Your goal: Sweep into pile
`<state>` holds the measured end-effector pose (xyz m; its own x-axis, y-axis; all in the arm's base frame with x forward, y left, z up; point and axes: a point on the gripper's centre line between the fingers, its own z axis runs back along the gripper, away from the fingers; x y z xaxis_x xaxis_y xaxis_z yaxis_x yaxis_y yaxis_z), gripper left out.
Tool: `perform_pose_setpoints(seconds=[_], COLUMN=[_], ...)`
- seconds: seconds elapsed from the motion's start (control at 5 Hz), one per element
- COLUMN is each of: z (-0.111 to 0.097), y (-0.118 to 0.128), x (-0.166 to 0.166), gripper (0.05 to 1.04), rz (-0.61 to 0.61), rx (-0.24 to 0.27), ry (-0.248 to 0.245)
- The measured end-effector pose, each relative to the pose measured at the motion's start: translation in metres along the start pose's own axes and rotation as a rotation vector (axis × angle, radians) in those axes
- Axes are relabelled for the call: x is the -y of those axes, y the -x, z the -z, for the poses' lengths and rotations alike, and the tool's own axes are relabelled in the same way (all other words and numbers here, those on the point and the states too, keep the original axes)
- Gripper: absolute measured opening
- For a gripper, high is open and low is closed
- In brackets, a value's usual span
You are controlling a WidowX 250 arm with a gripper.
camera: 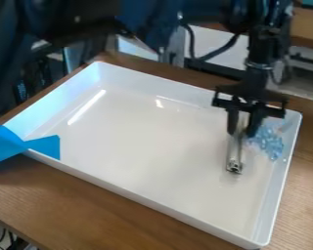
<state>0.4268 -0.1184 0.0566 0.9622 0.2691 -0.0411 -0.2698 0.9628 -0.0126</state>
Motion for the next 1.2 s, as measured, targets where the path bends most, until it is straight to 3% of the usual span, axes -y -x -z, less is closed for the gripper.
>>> perform_pose_setpoints(seconds=[0.2, 0.4, 0.6, 0.8, 1.0, 1.2], z=[-0.005, -0.014, -0.054, -0.072, -0.073, -0.064], y=[-0.012, -0.027, -0.03, -0.02, -0.016, -0.022], x=[-0.011, -0.061, -0.122, -0.17, -0.227, -0.259], gripper=[0.332, 0.332, 0.332, 0.332, 0.332, 0.332], rz=[-0.019, -0.075, -0.114, -0.093, -0.1, -0.086], rx=[0.013, -0.013, -0.017, -0.053, -0.075, -0.02], ry=[0.034, 0.06, 0.097, 0.121, 0.109, 0.06])
